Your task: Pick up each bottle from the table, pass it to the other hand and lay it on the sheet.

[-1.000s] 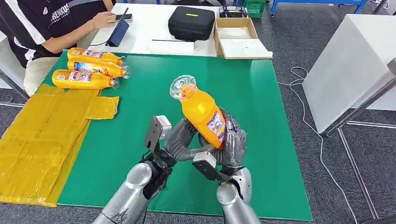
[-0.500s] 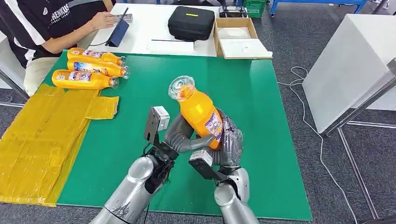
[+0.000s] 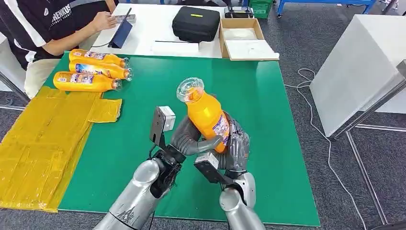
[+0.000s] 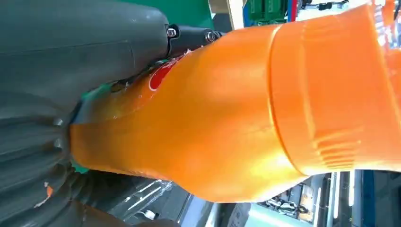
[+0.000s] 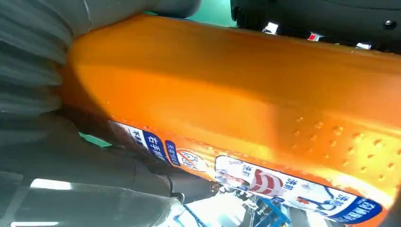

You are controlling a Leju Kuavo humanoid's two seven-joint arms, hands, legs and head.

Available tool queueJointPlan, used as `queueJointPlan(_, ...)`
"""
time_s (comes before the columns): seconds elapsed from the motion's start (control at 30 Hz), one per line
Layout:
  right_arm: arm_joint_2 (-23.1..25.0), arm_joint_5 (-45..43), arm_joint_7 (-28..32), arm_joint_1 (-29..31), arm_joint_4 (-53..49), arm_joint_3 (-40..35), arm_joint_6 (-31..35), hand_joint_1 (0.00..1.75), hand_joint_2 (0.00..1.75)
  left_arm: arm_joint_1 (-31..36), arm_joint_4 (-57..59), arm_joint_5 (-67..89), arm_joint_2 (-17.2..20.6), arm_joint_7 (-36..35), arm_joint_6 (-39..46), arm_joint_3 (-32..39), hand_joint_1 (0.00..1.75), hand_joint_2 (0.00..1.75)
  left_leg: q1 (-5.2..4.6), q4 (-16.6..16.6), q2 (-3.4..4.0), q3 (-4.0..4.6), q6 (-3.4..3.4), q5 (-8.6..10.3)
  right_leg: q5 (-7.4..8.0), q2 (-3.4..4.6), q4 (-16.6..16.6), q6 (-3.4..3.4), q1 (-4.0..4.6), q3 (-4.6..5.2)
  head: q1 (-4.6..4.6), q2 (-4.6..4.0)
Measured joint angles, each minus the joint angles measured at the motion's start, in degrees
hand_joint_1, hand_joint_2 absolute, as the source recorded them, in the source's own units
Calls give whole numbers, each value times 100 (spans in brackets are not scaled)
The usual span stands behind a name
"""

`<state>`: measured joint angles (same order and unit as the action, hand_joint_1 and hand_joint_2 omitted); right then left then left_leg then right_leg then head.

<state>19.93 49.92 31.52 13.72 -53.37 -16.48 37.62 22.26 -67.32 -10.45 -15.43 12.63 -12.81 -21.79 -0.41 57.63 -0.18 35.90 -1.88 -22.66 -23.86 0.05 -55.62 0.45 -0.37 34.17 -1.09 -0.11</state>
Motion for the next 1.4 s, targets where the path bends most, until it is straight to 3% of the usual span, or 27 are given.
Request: queueJointPlan(1.4, -2, 83, -623, 56, 124, -393, 0, 175, 175, 124, 245, -140, -50, 76, 83, 4, 0, 175, 0, 0, 6, 0, 0, 0, 0, 1, 0, 0, 1, 3, 0, 0)
